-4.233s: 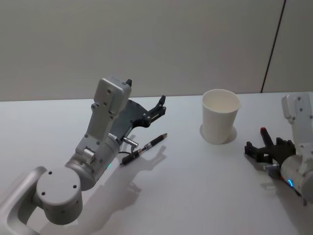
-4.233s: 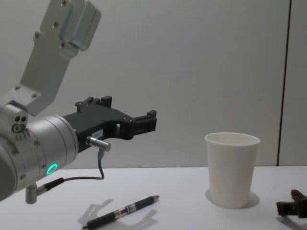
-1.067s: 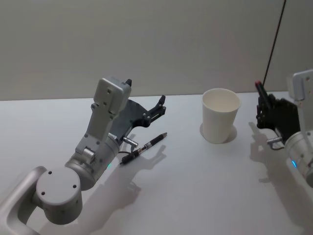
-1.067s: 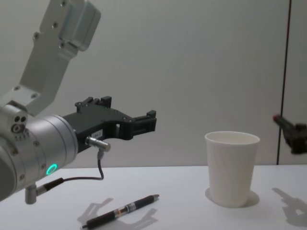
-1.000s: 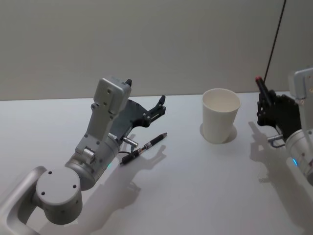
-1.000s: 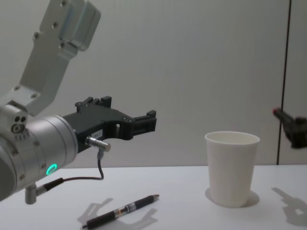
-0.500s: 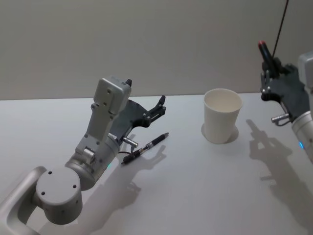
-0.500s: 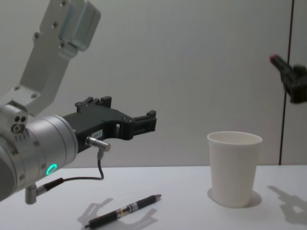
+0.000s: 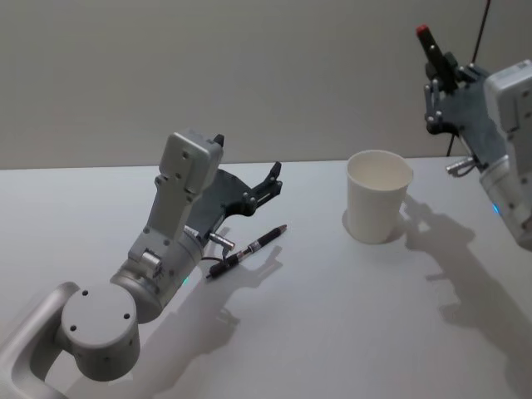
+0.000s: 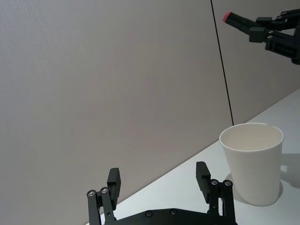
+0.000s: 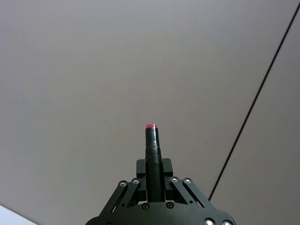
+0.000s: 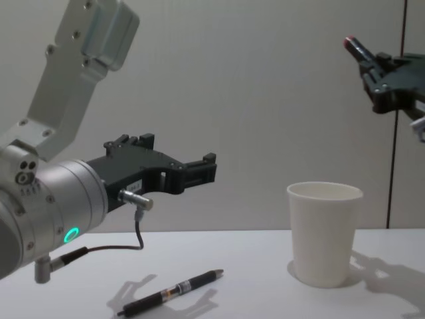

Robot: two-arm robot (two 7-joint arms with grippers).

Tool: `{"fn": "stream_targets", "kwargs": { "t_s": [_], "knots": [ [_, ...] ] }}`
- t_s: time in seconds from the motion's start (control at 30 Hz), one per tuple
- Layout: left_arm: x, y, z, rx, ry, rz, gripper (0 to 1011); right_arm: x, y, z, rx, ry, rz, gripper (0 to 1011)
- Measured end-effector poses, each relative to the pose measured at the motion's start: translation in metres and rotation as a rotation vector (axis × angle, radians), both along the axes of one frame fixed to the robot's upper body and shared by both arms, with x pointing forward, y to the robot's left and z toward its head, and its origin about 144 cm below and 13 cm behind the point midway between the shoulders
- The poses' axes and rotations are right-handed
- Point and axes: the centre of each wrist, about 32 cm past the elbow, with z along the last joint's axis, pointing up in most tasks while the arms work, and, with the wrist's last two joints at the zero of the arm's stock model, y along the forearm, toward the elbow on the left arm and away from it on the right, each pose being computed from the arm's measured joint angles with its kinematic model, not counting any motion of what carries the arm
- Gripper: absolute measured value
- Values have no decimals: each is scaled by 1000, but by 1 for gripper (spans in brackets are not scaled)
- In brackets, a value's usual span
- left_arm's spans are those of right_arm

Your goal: Place the pen into the pen holder.

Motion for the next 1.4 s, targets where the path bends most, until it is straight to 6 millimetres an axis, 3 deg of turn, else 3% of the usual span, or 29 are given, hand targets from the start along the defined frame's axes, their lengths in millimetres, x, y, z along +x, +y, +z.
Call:
{"fn": "stream_targets", "kwargs": {
  "t_s": [0.43,1.4],
  "knots": [
    [0,0,0,0,0,0,1001,32,9,-11,-38,-16,77,187],
    [0,0,0,0,0,0,1001,61,28,-52,63,34,275,187]
  ]
}}
